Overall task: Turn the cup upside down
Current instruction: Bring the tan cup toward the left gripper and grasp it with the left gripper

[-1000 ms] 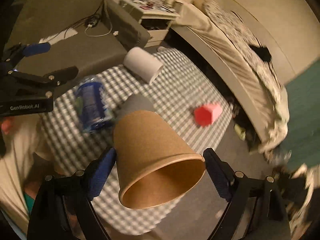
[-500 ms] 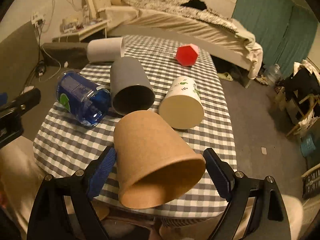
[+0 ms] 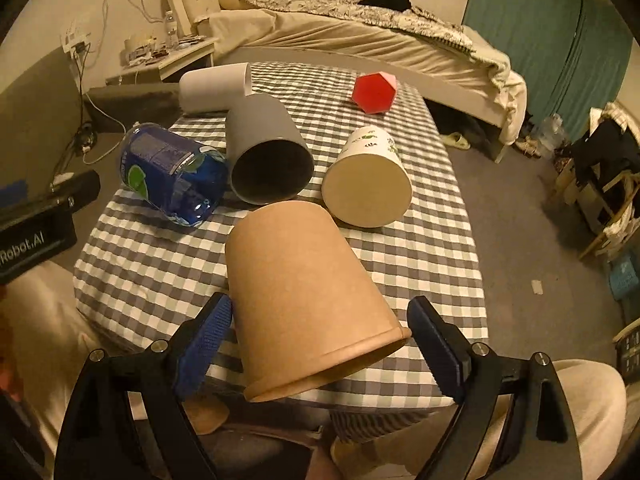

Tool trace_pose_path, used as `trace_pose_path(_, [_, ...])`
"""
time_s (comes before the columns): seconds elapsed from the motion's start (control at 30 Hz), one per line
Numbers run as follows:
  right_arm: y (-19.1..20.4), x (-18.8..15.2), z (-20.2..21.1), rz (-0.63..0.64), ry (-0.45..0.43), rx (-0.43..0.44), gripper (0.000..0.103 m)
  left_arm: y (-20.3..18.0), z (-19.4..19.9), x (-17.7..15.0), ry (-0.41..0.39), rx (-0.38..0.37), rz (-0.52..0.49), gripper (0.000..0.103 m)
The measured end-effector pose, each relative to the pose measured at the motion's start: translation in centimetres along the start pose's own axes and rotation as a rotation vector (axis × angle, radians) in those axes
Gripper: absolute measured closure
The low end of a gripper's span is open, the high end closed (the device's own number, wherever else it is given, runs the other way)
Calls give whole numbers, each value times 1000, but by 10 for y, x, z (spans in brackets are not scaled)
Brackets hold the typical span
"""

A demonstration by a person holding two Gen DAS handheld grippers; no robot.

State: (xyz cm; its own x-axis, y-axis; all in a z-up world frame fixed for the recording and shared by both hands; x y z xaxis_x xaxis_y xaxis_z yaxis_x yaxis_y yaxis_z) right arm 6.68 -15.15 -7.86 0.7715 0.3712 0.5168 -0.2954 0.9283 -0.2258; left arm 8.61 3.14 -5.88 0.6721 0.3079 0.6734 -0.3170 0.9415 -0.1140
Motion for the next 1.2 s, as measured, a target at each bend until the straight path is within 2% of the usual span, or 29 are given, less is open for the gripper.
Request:
trace_pose_path(0.17, [-10,2,4,-35,6,70,13,-10,1,-7,36,4,-11,0])
trace_pose_path(0.27, [-22,9,19,-48,-36,106,13,-19,0,-12,79,21,-23,0])
trace_pose_path(0.37, [-40,15,34,-57,-76,118,13,-34,3,-13,83,49,-58,0])
trace_pose_path(0.53, [-83,5,45,-70,-81,89,13,-62,13,-9,100,6,-61,0])
trace_pose_path(0.7, [-112,-15,39,-80,-56,71,13,-97,8,-8,224,-54,-8,0])
trace_pose_path(0.87, [-133,-34,28,-133,-27,104,13,-125,-9,-20,355,-57,28,0])
trace_pose_path(1.2, [-150,-56,11,-185,4,133,13,-154,-36,-55,529,-73,36,1])
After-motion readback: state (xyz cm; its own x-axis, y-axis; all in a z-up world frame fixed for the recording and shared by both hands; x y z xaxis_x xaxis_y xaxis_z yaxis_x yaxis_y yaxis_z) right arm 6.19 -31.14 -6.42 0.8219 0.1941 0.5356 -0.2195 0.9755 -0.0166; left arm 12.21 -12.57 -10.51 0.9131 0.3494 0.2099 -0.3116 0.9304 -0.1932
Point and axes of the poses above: each gripper's, at about its wrist camera, not at the fingertips, and z roughly against the way its jaws point, y to its left, x to its top, the point moved 5 cm from there along -z, roughly the way its jaws point, and after that the axes turned 14 degrees about z, right-handed, at the moved point
